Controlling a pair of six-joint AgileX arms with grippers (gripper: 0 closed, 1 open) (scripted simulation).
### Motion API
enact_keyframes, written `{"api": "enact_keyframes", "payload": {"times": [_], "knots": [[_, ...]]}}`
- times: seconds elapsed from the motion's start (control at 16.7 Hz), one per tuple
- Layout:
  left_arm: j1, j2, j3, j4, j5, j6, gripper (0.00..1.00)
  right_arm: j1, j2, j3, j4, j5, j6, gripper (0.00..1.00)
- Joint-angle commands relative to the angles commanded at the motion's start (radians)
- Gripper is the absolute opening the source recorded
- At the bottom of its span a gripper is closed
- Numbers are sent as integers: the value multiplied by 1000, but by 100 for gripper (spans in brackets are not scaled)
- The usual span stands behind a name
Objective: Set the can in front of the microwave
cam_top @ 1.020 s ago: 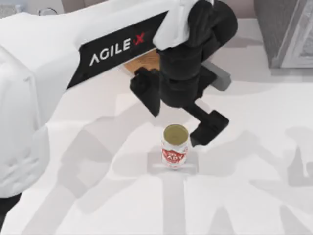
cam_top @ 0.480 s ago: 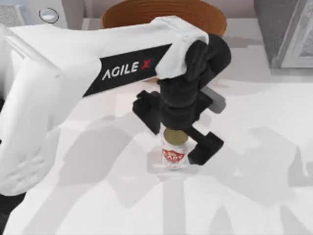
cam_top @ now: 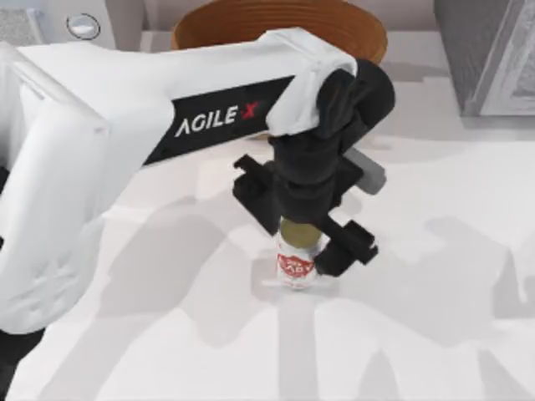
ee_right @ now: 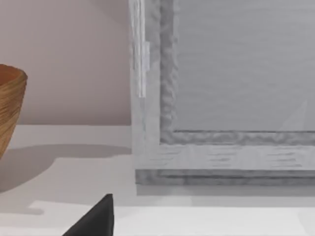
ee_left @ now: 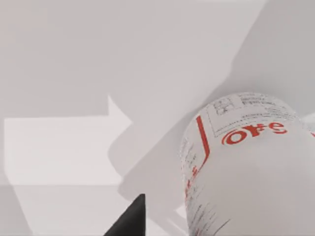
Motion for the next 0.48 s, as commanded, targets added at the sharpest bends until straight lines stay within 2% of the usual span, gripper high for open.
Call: {"api": "enact_keyframes", "payload": {"times": [0.48], "knots": [[0,0,0,0,0,0,2,0,0,0,0,0,0,100]]}}
